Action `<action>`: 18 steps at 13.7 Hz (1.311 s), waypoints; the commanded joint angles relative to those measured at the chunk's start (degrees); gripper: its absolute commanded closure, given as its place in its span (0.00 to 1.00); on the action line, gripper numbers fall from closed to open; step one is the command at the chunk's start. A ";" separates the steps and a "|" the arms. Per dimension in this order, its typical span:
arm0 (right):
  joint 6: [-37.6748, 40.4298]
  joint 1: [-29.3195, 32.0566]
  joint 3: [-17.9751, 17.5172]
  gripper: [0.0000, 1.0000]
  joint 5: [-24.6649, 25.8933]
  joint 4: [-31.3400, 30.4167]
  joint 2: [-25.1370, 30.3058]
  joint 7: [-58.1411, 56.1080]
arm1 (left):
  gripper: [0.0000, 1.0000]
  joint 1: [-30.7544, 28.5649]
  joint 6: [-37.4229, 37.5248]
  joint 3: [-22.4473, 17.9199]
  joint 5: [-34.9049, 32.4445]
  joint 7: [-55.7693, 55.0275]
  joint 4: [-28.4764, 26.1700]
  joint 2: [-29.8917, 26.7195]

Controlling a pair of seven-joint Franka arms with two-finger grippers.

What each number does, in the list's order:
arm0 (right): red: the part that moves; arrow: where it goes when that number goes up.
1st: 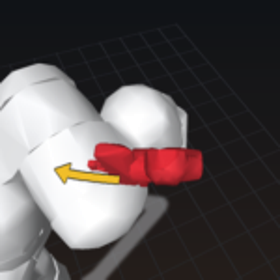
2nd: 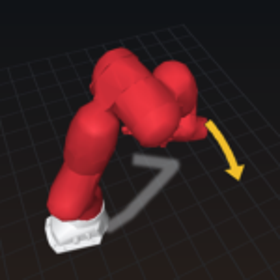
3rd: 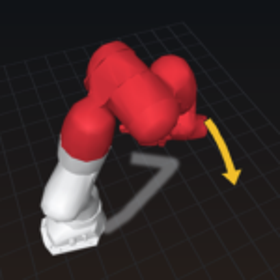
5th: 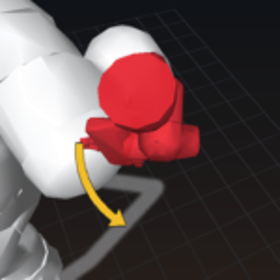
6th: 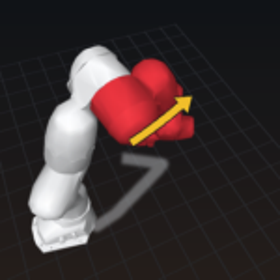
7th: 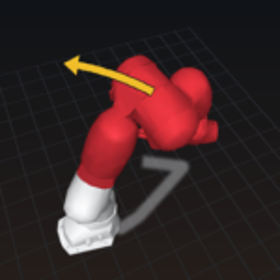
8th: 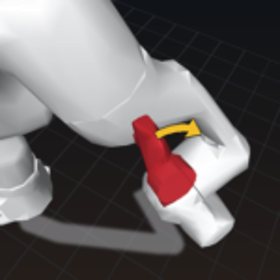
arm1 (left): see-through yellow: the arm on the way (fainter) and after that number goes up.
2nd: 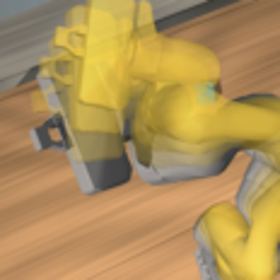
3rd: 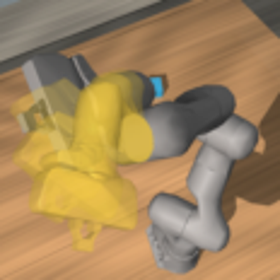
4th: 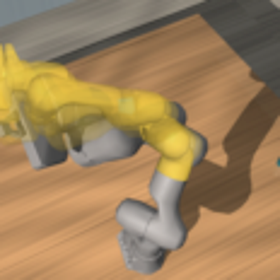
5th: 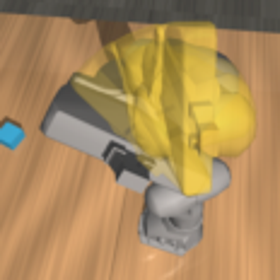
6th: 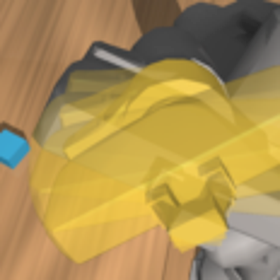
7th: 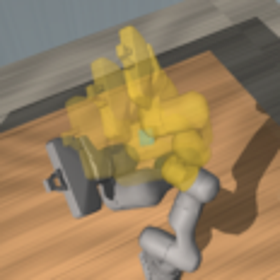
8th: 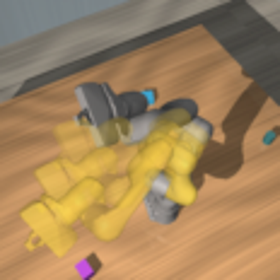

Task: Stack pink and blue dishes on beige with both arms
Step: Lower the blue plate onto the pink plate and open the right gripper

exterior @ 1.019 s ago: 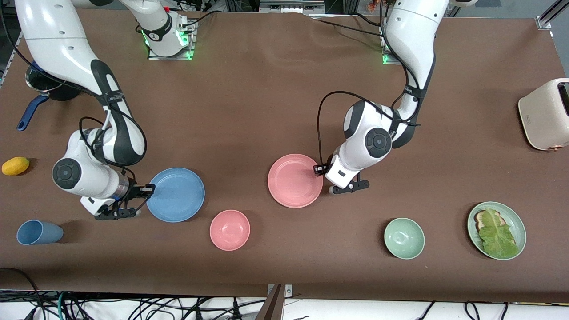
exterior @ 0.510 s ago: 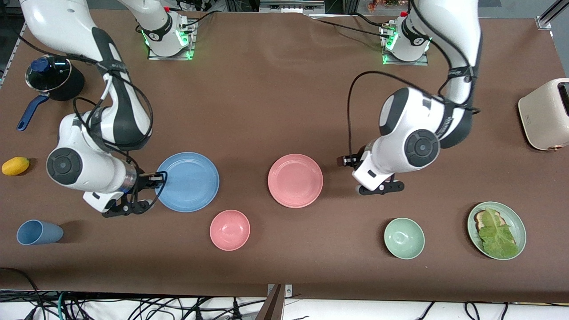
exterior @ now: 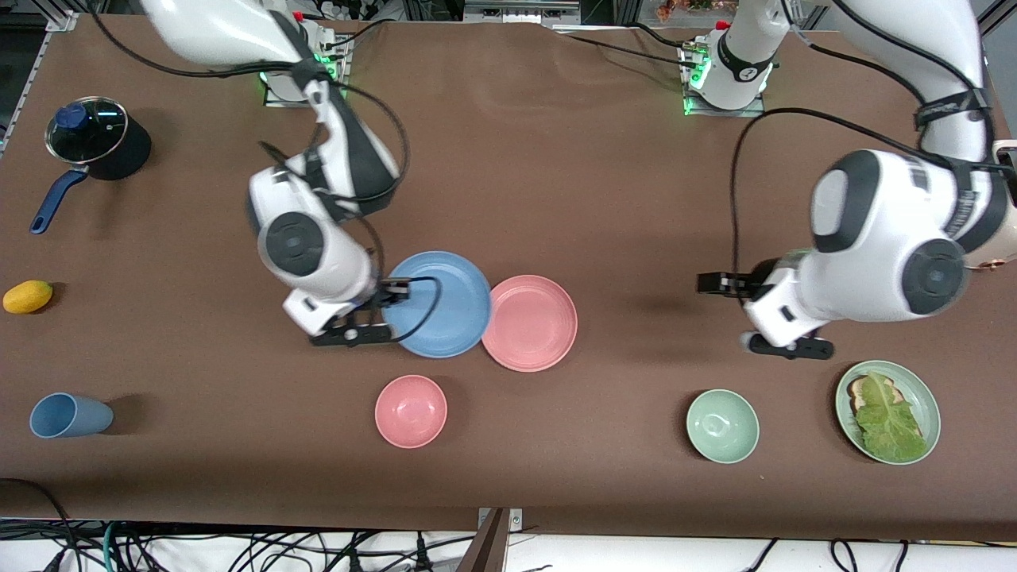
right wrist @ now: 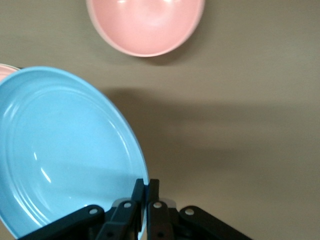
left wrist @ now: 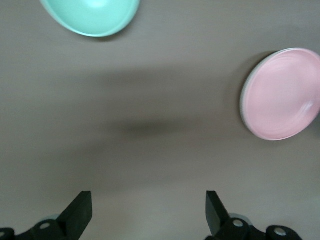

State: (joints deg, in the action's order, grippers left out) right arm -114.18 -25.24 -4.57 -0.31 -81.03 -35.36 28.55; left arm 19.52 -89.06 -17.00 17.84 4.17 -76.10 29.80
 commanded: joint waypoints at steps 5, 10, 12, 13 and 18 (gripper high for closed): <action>-12.90 -6.58 0.35 1.00 -0.48 1.22 -7.26 14.95 | 0.00 -4.58 6.60 -0.84 -9.31 9.72 1.13 -3.59; -13.35 -7.72 0.26 1.00 -0.57 6.67 -11.56 21.01 | 0.00 -4.67 6.62 0.21 -11.69 8.92 1.40 -13.88; -13.35 -8.42 0.26 1.00 -0.57 8.34 -12.88 22.25 | 0.00 -6.24 6.62 0.39 -11.08 9.01 1.22 -16.34; -13.35 -8.42 0.26 1.00 -0.57 8.69 -13.24 22.95 | 0.00 -6.86 6.36 0.47 -10.82 9.44 1.31 -16.87; -15.20 -8.86 0.26 1.00 -0.48 8.78 -14.65 25.59 | 0.00 -10.53 -3.21 1.26 -8.99 9.01 -3.42 -18.02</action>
State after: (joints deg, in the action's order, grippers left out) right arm -129.38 -33.69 -4.52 -0.31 -74.58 -48.59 53.14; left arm 11.92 -88.19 -17.19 8.02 12.91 -74.87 13.07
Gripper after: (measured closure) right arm 0.947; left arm 0.000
